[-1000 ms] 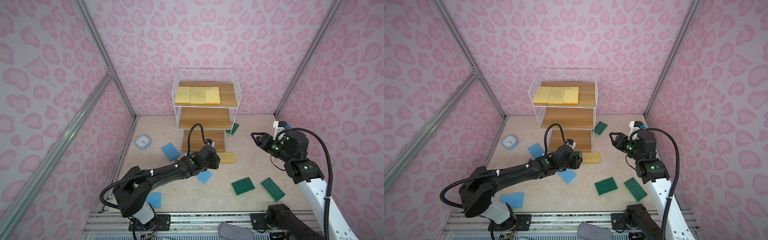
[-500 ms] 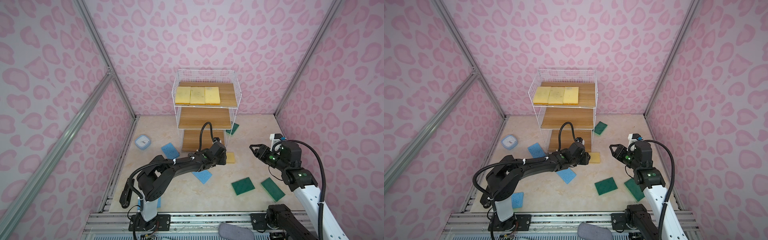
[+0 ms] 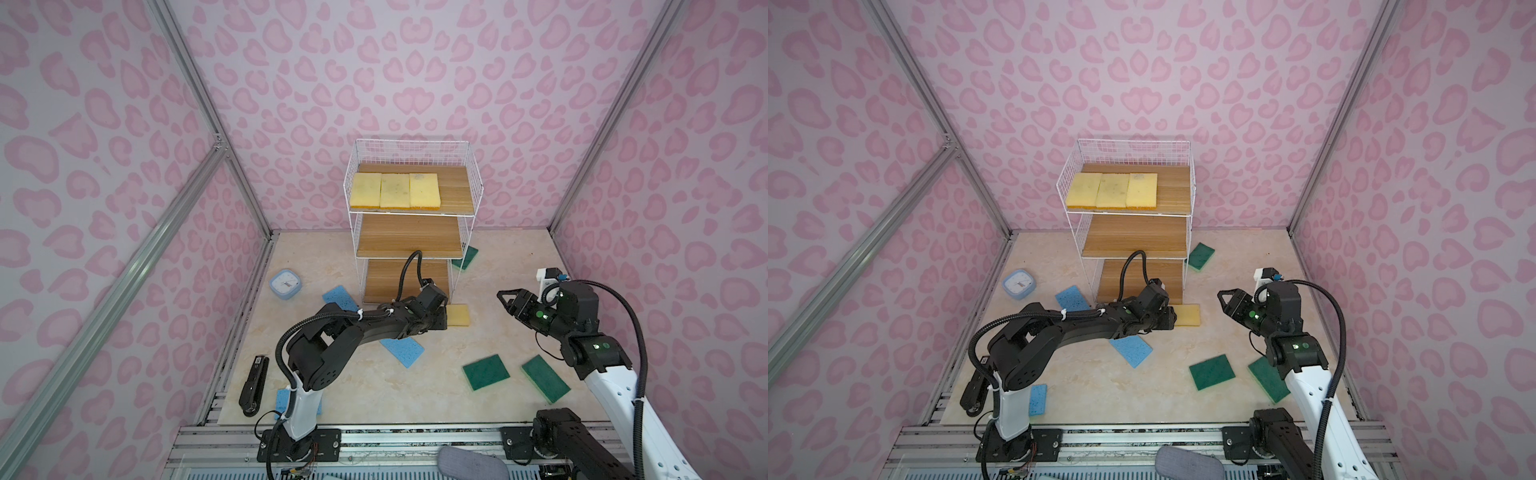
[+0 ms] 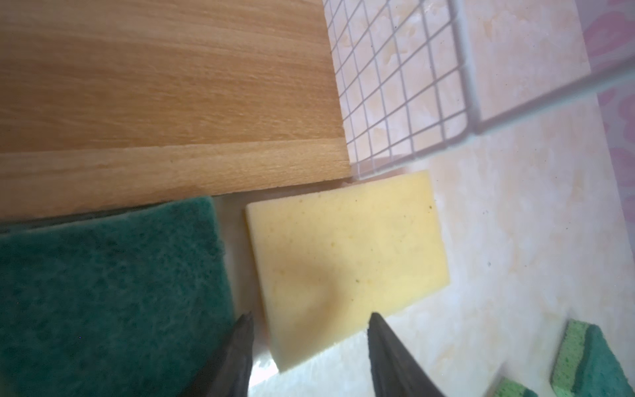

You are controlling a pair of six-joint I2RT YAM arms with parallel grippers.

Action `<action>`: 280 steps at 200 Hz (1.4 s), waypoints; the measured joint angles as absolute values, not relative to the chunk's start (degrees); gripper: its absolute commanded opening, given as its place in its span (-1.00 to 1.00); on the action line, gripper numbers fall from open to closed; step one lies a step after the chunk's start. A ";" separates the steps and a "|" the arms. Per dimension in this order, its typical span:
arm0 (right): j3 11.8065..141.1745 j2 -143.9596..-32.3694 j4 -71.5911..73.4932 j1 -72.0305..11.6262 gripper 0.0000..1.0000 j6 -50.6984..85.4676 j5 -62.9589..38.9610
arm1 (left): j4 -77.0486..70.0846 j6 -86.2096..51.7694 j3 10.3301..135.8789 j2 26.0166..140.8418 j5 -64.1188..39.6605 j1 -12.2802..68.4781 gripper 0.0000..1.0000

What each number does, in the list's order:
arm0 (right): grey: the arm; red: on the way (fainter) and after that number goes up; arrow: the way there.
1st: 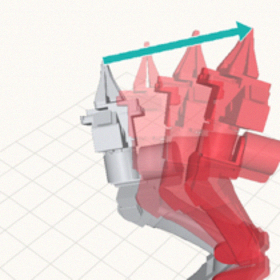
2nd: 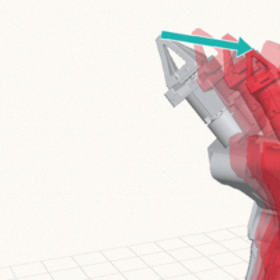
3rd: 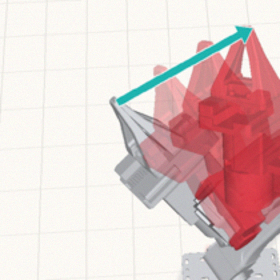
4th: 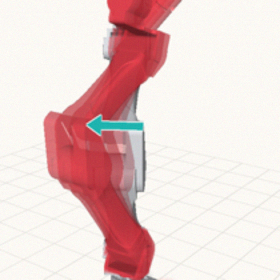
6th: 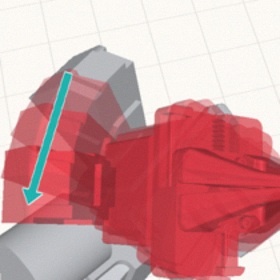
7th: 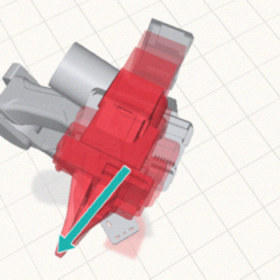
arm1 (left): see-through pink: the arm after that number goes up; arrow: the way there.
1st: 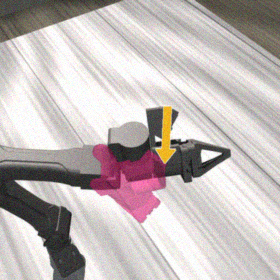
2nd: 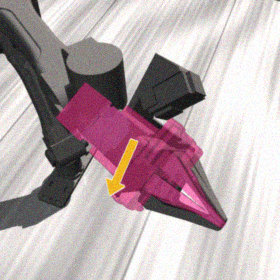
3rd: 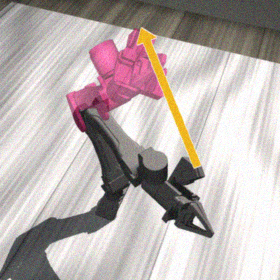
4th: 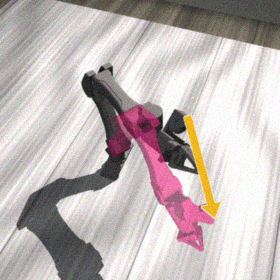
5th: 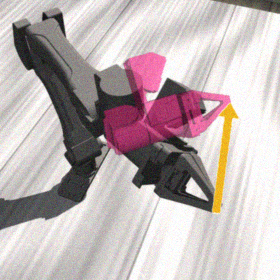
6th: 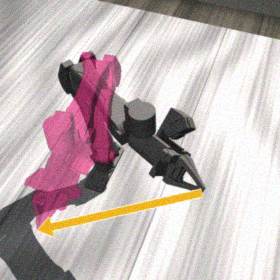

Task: Arrange cleaning sponges on a shelf
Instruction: Pick up the cleaning sponge from the center of the table, then place the cleaning sponge at the shelf.

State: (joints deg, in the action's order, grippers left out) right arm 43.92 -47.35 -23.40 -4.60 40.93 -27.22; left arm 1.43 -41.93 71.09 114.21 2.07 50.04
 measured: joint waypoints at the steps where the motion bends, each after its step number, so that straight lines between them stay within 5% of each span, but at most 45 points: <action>1: 43.92 -47.37 -23.40 -4.60 0.06 40.93 -27.22 | 1.43 -41.91 71.11 114.24 1.93 50.04 0.11; 85: 43.92 -47.88 -23.40 -4.64 0.07 40.82 -27.20 | 1.32 -41.95 71.85 116.33 1.23 50.04 0.03; 112: 43.92 -47.88 -23.40 -4.64 0.07 40.75 -27.20 | 1.32 -42.02 71.81 116.36 1.28 50.04 -0.25; 131: 44.27 -48.10 -23.44 -4.67 0.07 40.75 -27.22 | 1.32 -42.15 71.81 116.36 1.30 50.04 -0.74; 148: 44.84 -48.21 -23.42 -4.67 0.07 40.75 -27.24 | 1.34 -42.13 71.77 116.33 1.32 50.06 -0.92; 280: 52.10 -46.76 -26.63 -10.72 0.22 34.87 -28.64 | 7.22 -38.89 63.44 94.91 -0.19 53.47 -0.92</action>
State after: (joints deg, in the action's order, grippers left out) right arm 52.10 -46.76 -26.63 -10.72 34.87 -28.64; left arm 7.22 -38.89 63.44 94.91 -0.19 53.47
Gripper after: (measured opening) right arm 0.602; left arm 0.049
